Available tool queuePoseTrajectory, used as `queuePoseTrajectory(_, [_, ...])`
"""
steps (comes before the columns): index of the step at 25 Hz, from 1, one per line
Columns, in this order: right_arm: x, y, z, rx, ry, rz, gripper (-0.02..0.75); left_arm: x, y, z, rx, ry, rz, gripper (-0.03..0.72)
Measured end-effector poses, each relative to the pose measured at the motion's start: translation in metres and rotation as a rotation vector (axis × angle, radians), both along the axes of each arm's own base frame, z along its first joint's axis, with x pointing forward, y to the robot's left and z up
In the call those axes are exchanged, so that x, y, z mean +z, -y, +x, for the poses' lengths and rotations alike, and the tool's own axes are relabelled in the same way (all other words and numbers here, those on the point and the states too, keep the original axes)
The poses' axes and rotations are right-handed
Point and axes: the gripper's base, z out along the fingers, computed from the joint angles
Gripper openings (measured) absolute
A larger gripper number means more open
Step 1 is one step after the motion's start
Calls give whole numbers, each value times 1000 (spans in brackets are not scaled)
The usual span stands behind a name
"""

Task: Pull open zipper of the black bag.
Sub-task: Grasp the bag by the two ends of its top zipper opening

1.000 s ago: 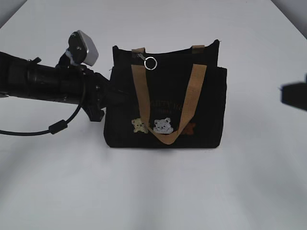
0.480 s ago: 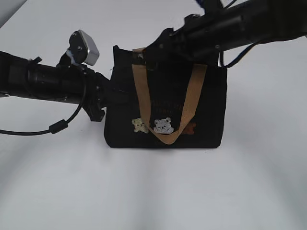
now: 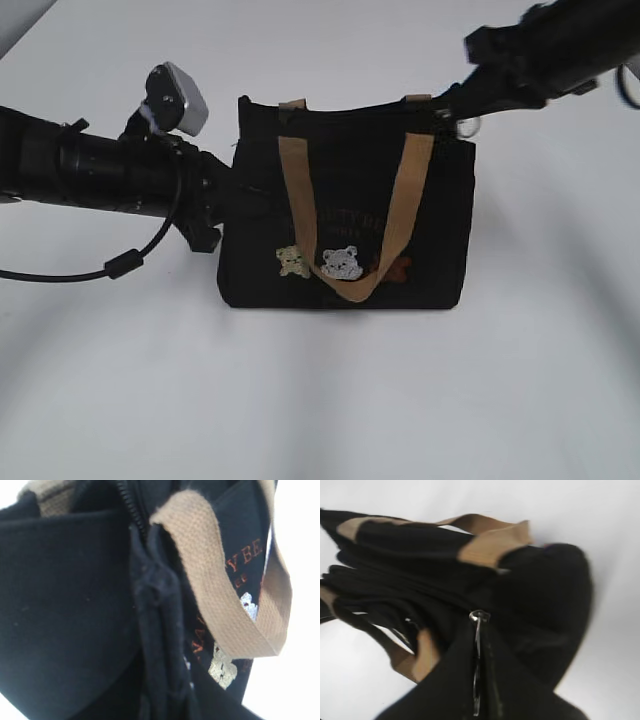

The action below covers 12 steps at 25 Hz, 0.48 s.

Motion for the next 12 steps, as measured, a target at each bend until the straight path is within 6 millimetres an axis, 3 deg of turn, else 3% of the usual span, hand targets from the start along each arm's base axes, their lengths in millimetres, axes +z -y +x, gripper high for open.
queuePoseTrajectory(2, [10, 16, -6, -21, -13, -14, 38, 0, 0, 0, 23, -35, -17, 63])
queuePoseTrajectory(4, [13, 13, -15, 36, -64, -8, 199, 0, 0, 0, 70, -108, -50, 93])
queuePoseTrajectory(6, [14, 8, -27, 109, -140, 4, 413, 2, -2, -3, 117, -216, -60, 237])
queuePoseTrajectory(8, [18, 7, -39, 152, -223, 3, 544, 6, -6, -9, 209, -378, -48, 366])
queuePoseTrajectory(10, [23, 12, -52, 148, -293, -52, 557, 15, -15, -20, 302, -503, 39, 370])
queuePoseTrajectory(12, [29, 21, -69, 95, -321, -137, 533, 24, -29, -32, 463, -647, 140, 279])
